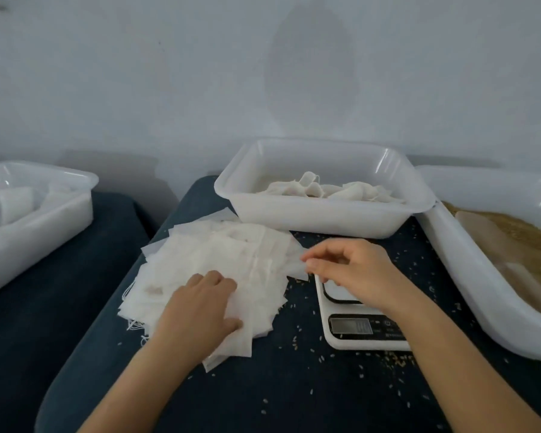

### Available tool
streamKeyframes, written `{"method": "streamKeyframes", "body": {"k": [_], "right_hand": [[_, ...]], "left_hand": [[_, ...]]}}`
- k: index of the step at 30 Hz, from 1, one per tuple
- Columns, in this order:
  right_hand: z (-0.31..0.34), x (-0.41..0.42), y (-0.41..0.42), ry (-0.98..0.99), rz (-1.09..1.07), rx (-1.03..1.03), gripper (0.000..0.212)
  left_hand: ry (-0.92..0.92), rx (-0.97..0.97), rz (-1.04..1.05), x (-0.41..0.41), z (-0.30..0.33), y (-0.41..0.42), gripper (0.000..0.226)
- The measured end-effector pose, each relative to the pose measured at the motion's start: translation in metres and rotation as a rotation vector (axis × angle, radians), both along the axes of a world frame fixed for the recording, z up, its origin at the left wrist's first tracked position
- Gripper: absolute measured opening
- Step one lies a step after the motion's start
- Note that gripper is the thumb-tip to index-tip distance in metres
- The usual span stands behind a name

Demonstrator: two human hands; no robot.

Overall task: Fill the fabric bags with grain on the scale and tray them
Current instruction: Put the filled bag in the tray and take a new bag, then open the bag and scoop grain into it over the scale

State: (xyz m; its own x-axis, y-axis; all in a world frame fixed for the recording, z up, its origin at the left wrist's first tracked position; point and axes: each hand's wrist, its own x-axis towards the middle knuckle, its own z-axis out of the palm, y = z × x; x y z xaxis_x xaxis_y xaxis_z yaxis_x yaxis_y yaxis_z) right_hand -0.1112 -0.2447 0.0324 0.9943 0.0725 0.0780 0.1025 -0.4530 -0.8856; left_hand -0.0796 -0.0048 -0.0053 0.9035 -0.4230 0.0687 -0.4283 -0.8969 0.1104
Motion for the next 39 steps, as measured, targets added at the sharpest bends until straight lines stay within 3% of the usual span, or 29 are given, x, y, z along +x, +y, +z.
{"method": "streamKeyframes", "body": {"k": [3,6,8,10,11,13,15,19,20,21,23,26,29,36,39], "right_hand": [[-0.022,-0.022,-0.003,0.076,-0.039,0.035,0.014],[-0.040,-0.036,-0.001,0.088,-0.059,0.029,0.015],[-0.042,-0.039,0.006,0.083,-0.040,-0.003,0.015],[-0.040,-0.036,0.011,0.107,0.009,-0.071,0.029],[-0.033,-0.034,0.015,0.130,0.024,-0.096,0.032],[-0.024,-0.028,0.018,0.157,0.027,-0.089,0.009],[-0.021,-0.024,0.014,0.150,0.002,-0.080,0.034],[-0.019,-0.027,0.003,0.213,-0.063,0.033,0.035],[-0.019,-0.029,-0.001,0.225,-0.081,0.054,0.034],[-0.019,-0.030,-0.003,0.235,-0.101,0.066,0.033],[-0.021,-0.031,-0.009,0.237,-0.145,0.084,0.034],[-0.022,-0.031,-0.016,0.170,-0.173,0.027,0.037],[-0.016,-0.032,-0.021,0.157,-0.128,0.016,0.029],[0.003,-0.032,-0.047,0.324,-0.016,0.167,0.017],[0.005,-0.028,-0.049,0.313,-0.075,0.094,0.014]], "left_hand": [[0.078,-0.053,-0.005,0.000,-0.004,0.004,0.033],[0.070,-0.260,-0.035,0.002,-0.004,0.005,0.003],[0.141,-0.491,-0.052,-0.001,0.003,0.000,0.013],[0.223,-0.673,-0.087,-0.005,0.012,-0.011,0.015],[0.255,-0.724,-0.115,-0.007,0.015,-0.018,0.013],[0.311,-0.815,-0.145,-0.008,0.020,-0.031,0.009],[0.368,-0.895,-0.128,-0.009,0.021,-0.042,0.008],[0.478,-1.069,-0.057,-0.013,0.011,-0.058,0.007],[0.460,-1.105,-0.028,-0.014,0.007,-0.061,0.015],[0.402,-1.110,-0.007,-0.016,0.003,-0.064,0.025],[0.113,-1.001,-0.105,-0.022,0.002,-0.067,0.037],[-0.251,-0.729,-0.559,-0.027,0.007,-0.075,0.027],[-0.271,-0.532,-0.726,-0.022,0.012,-0.088,0.031],[-0.302,-0.505,-0.711,-0.002,0.021,-0.095,0.025],[-0.339,-0.393,-0.705,0.004,0.028,-0.099,0.031]]}}
